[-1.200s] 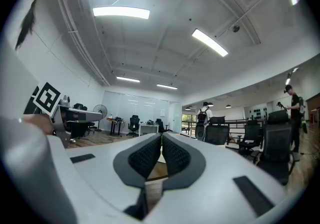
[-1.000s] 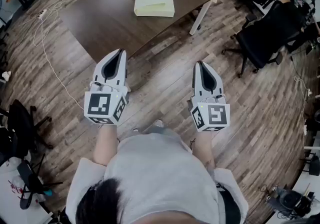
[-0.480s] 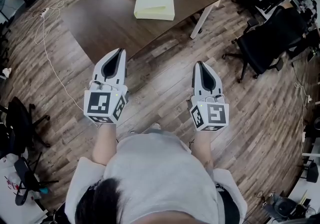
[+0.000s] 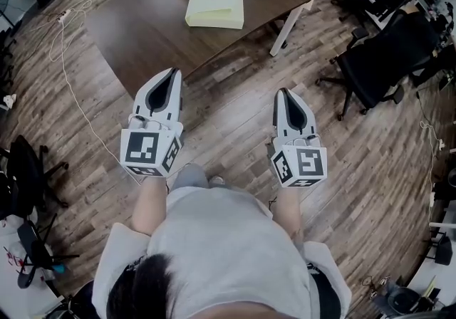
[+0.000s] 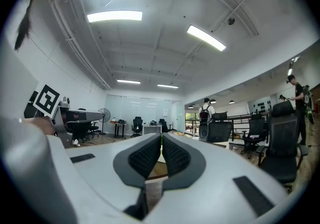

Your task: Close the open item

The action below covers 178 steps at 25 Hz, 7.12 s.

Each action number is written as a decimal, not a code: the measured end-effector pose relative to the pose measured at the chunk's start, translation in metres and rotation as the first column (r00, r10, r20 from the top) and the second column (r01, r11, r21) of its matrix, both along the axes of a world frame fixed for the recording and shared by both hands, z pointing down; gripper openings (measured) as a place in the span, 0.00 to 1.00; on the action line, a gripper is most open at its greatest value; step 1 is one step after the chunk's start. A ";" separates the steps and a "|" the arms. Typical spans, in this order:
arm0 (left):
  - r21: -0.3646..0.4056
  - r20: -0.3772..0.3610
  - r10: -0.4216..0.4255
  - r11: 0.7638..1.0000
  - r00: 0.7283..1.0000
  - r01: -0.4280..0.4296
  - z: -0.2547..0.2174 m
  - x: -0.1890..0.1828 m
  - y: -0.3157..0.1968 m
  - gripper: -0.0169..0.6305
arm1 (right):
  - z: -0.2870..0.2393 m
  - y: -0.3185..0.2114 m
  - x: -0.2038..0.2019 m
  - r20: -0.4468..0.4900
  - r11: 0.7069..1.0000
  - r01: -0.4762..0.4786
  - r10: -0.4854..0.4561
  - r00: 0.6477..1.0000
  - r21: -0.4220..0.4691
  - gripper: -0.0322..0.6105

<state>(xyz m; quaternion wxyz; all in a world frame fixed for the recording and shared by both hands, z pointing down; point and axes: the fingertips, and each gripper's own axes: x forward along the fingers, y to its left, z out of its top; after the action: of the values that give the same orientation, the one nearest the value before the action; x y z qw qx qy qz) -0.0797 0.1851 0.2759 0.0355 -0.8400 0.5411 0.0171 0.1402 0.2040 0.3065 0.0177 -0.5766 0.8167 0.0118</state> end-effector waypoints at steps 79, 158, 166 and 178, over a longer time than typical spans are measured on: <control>-0.090 0.131 0.239 0.969 0.962 -0.228 0.063 0.000 -0.418 0.04 | 0.019 -0.404 -0.053 -0.043 0.996 -0.040 0.037 0.998 -0.077 0.07; -0.646 0.710 0.616 0.763 0.341 -0.032 0.307 0.145 -0.508 0.08 | 0.061 -0.585 0.010 0.000 0.950 0.273 -0.276 0.961 -0.151 0.07; -0.660 0.694 0.644 0.748 0.322 -0.076 0.306 0.147 -0.505 0.13 | 0.061 -0.589 0.021 0.011 0.951 0.272 -0.274 0.962 -0.144 0.07; -0.778 0.399 0.734 0.588 0.549 -0.220 0.304 0.155 -0.483 0.36 | 0.063 -0.585 0.020 0.015 0.949 0.277 -0.278 0.960 -0.150 0.07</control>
<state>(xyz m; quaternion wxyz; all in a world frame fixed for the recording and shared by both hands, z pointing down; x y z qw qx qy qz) 0.0748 -0.2980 0.5797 -0.0649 -0.8582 0.1831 -0.4751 0.1599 -0.3813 0.3694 -0.0271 -0.4558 0.8882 -0.0508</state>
